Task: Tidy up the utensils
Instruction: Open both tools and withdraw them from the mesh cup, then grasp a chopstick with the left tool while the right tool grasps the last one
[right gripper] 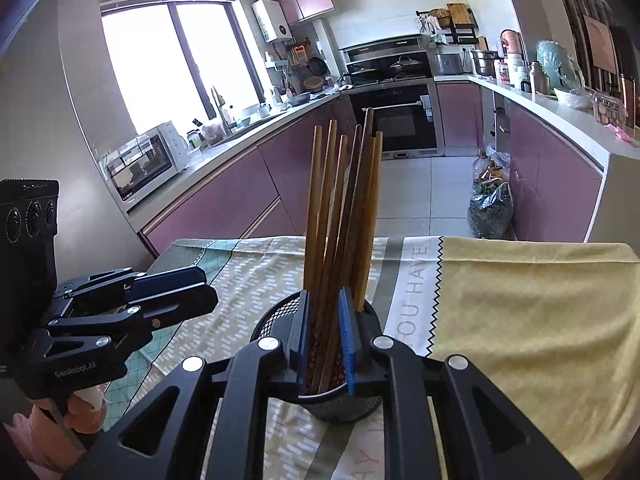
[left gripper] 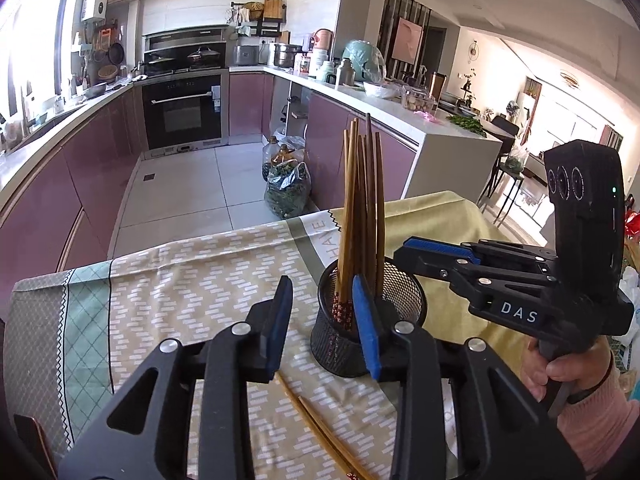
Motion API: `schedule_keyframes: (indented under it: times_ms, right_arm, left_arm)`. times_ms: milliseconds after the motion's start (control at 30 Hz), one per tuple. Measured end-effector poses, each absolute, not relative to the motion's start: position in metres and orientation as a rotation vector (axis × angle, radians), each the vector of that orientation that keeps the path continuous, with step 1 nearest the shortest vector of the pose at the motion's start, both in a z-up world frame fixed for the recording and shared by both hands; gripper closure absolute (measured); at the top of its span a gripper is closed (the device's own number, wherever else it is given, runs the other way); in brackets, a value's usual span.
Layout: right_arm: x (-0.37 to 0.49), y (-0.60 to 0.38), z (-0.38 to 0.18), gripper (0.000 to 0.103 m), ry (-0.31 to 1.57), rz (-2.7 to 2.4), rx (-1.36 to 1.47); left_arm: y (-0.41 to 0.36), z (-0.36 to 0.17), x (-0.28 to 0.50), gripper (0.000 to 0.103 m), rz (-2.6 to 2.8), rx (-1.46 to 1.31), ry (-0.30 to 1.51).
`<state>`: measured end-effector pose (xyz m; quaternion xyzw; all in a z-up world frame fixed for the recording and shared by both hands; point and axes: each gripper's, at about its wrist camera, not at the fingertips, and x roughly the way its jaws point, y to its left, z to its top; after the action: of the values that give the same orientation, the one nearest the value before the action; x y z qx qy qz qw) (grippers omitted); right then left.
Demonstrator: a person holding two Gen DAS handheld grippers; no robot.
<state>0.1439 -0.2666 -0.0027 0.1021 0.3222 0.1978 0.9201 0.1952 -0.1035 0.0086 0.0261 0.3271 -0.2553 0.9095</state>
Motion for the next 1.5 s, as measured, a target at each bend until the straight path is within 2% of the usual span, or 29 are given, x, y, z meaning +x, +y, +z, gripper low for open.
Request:
schedule_keyframes:
  times_ms: [200,267,433,733,1000,1500]
  right_arm:
    - [0.107,-0.254,0.005,0.078,0.611,0.447,0.126]
    - [0.094,-0.250,0.005,0.074,0.606,0.474,0.109]
    - [0.076,-0.236,-0.008,0.072,0.644,0.535,0.083]
    - [0.070,-0.199,-0.058,0.072,0.815,0.596,0.040]
    - [0.058,-0.187,-0.083,0.072,0.894,0.595,0.022]
    - [0.045,-0.186,-0.091,0.072,0.925,0.572,-0.012]
  left_arm:
    - [-0.076,0.006,0.167,0.061,-0.489,0.036,0.617]
    - [-0.066,0.002,0.160,0.055,-0.477,0.033,0.614]
    - [-0.047,-0.009,0.147,0.047,-0.445,0.014,0.641]
    - [-0.044,-0.063,0.134,0.045,-0.408,0.041,0.771]
    - [-0.041,-0.101,0.128,0.045,-0.387,0.033,0.858]
    - [-0.045,-0.109,0.128,0.045,-0.388,0.028,0.883]
